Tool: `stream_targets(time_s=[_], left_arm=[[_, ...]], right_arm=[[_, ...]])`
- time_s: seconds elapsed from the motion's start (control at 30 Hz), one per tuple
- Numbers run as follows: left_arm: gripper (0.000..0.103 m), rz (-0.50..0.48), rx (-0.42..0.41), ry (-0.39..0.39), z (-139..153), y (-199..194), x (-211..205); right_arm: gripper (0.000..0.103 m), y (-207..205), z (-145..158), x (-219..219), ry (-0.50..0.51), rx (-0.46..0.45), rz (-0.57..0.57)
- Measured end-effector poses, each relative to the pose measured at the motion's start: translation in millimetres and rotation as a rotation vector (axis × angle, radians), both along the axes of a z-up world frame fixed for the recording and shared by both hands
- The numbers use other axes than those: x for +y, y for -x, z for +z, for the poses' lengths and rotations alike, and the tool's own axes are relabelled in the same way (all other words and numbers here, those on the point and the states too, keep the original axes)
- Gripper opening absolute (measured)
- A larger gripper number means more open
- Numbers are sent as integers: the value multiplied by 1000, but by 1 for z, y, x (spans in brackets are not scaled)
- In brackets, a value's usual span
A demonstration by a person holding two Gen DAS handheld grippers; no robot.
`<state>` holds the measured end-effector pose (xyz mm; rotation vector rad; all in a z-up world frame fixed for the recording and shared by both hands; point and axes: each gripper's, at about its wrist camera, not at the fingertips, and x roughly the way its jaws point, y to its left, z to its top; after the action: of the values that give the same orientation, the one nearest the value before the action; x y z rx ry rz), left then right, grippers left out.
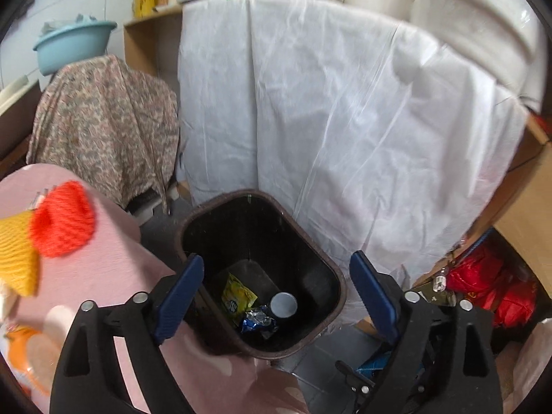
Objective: Collect trash
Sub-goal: 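Carry the wrapper and Cheetos bag over the black bin and release both, then return both tools to the table and approach the white bottle with the right tool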
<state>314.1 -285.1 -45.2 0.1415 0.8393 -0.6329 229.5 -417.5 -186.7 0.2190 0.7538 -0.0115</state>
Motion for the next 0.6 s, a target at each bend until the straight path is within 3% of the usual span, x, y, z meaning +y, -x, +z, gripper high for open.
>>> stream_targets(time_s=[0.23,0.53,0.6], left_arm=[[91,-5,-56,19,23,31,48],[95,63,-121,9,33,66,118],[98,93,-129,9,33,72,138]], right_arm=[[82,1,27,31,26,-44,83],[83,5,71,79,57,-108,219],[87,3,82,95,64,-121,270]])
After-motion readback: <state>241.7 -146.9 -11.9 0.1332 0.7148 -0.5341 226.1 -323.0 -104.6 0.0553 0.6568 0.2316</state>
